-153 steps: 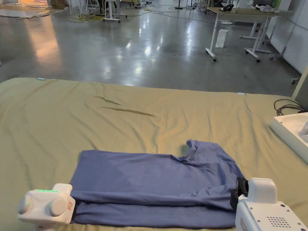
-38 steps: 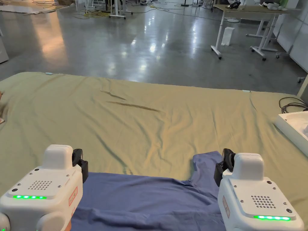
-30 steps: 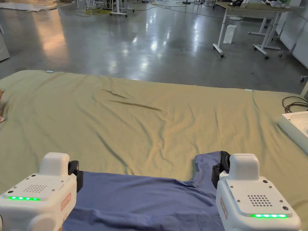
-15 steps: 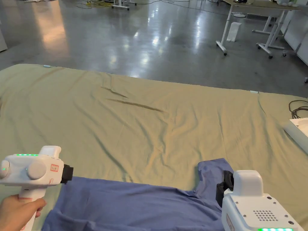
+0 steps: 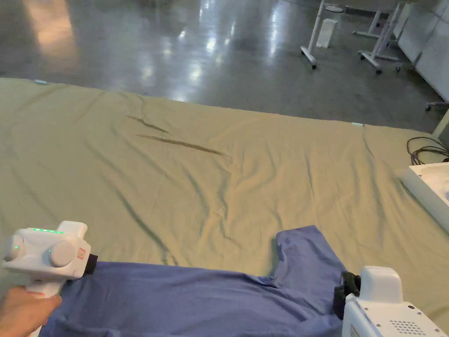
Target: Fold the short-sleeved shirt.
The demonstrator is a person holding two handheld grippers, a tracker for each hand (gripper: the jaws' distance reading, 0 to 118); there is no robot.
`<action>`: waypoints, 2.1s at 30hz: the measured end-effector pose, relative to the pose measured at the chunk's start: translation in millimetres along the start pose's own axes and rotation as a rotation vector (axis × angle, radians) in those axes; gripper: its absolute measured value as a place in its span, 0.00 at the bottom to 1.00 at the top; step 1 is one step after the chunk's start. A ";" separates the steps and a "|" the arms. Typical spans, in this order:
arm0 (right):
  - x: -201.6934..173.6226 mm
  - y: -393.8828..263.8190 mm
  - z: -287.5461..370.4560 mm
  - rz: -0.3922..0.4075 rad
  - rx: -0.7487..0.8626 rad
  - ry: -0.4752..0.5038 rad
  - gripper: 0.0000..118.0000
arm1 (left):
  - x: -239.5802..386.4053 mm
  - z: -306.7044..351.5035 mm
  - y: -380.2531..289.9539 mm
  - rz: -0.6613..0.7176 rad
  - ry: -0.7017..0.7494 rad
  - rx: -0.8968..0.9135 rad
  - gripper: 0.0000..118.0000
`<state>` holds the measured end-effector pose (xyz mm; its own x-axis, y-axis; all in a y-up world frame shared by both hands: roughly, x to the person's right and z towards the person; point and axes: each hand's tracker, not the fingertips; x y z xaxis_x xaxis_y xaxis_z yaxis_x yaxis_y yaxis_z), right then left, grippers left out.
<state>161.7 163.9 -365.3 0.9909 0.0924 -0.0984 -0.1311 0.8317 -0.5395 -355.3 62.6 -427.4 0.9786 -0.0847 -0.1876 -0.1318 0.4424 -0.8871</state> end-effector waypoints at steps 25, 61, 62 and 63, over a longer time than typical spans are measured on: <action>53.3 23.7 -217.6 0.051 -0.594 0.084 0.21 | -5.2 61.7 -15.4 0.090 -0.076 0.128 0.03; 109.0 -22.5 90.8 -0.007 -0.281 0.162 0.00 | -50.1 188.1 -146.0 0.140 -0.197 0.231 0.03; 107.8 -31.4 93.8 0.007 -0.300 0.144 0.00 | -49.9 186.1 -153.1 0.137 -0.199 0.218 0.03; 106.4 -38.4 94.6 0.035 -0.337 0.136 0.00 | -48.9 183.2 -158.7 0.131 -0.195 0.199 0.03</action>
<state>275.2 193.6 -276.0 0.9752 0.0250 -0.2200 -0.1907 0.5998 -0.7771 -353.3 160.1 -200.2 0.9697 0.1495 -0.1933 -0.2443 0.6061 -0.7570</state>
